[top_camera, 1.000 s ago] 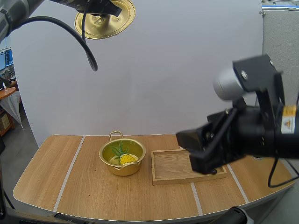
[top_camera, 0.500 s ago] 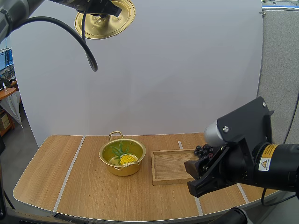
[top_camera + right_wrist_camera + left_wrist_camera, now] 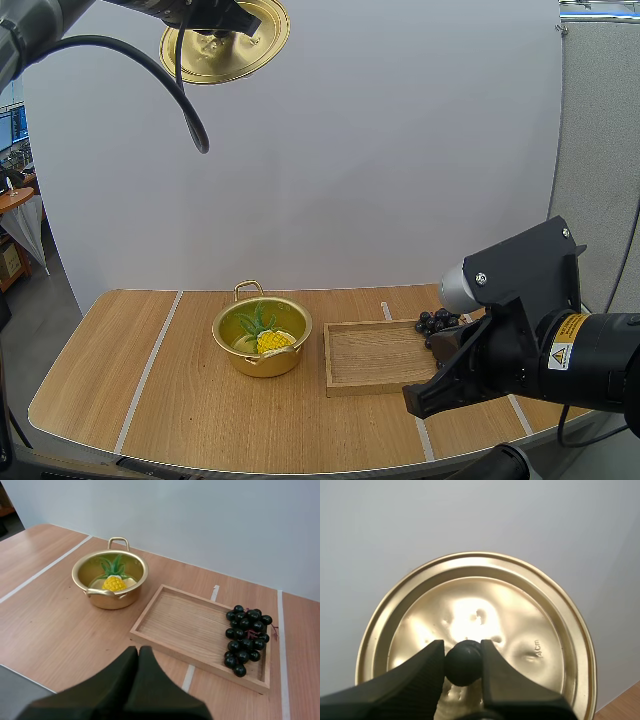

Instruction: Open the pot, put the pineapple inside, and close it

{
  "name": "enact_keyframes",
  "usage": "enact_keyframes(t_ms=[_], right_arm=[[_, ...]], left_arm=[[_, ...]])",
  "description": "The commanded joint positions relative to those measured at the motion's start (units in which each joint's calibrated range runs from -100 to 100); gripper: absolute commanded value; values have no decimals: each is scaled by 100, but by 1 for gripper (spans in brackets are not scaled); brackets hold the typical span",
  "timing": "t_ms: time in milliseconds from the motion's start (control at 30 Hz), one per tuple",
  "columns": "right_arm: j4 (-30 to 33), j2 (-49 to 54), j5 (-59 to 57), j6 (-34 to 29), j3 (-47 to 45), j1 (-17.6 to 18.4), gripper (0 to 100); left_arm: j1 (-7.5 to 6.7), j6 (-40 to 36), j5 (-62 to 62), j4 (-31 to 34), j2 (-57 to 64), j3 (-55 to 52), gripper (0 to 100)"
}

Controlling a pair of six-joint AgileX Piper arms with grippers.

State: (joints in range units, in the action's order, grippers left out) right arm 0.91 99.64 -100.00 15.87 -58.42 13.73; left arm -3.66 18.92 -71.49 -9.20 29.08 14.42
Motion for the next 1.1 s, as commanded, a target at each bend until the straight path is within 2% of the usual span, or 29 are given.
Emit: enact_keyframes(t_ms=[0, 767, 1067], right_arm=[[-209, 36, 0, -15, -6, -16, 0], [-272, 36, 0, -15, -6, -16, 0], [-272, 36, 0, -15, -6, -16, 0]], left_arm=[[-20, -54, 132, 30, 41, 60, 0], [-20, -54, 89, -42, 56, 60, 0], [-20, -54, -2640, -78, 115, 60, 0]])
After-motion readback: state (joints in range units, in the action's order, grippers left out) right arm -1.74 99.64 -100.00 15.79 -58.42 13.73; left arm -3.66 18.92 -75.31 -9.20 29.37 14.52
